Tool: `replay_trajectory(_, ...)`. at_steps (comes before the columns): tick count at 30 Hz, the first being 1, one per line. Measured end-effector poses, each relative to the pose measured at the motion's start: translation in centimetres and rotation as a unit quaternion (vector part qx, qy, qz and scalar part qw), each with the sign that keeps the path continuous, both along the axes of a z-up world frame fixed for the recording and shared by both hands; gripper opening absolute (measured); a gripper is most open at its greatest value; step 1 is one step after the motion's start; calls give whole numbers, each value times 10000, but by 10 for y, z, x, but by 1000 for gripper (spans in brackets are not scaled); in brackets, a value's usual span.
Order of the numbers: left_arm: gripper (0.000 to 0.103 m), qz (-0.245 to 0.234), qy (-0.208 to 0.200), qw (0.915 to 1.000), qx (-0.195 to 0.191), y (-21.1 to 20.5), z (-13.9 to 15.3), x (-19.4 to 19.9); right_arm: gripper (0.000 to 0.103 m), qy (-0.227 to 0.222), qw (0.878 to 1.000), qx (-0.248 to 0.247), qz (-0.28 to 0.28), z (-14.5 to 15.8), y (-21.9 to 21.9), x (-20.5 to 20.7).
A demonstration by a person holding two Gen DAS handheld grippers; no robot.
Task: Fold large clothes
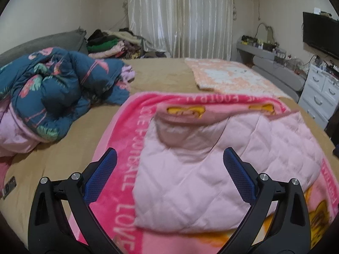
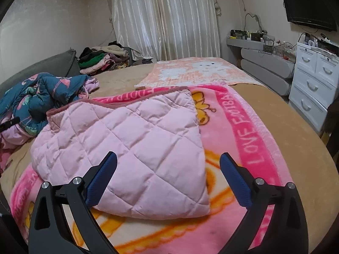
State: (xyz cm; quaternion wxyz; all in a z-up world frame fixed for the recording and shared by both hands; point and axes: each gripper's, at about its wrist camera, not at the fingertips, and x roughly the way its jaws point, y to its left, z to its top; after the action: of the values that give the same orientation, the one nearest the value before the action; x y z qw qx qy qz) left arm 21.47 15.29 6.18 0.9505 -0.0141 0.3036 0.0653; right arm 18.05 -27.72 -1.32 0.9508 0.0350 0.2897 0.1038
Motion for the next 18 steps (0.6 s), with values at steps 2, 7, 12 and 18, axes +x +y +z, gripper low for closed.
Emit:
replay_trajectory(2,94,100,227,9997,-13,11,-20,-2,97,67,9999,-63,-56,-4,-2,3)
replay_trajectory(7,94,231,657,9961,-543,35,-66,-2,97,272,9994,-188,-71,-21,-2,18)
replay_trajectory(12,94,261,966,9900,-999,48,-104,8,97,389,9989,-249,-70,-33,2,37)
replay_trajectory(18,94,139,887,9889,-1186,55,-109,20,97,427,9988,-247,-68,-38,3,52)
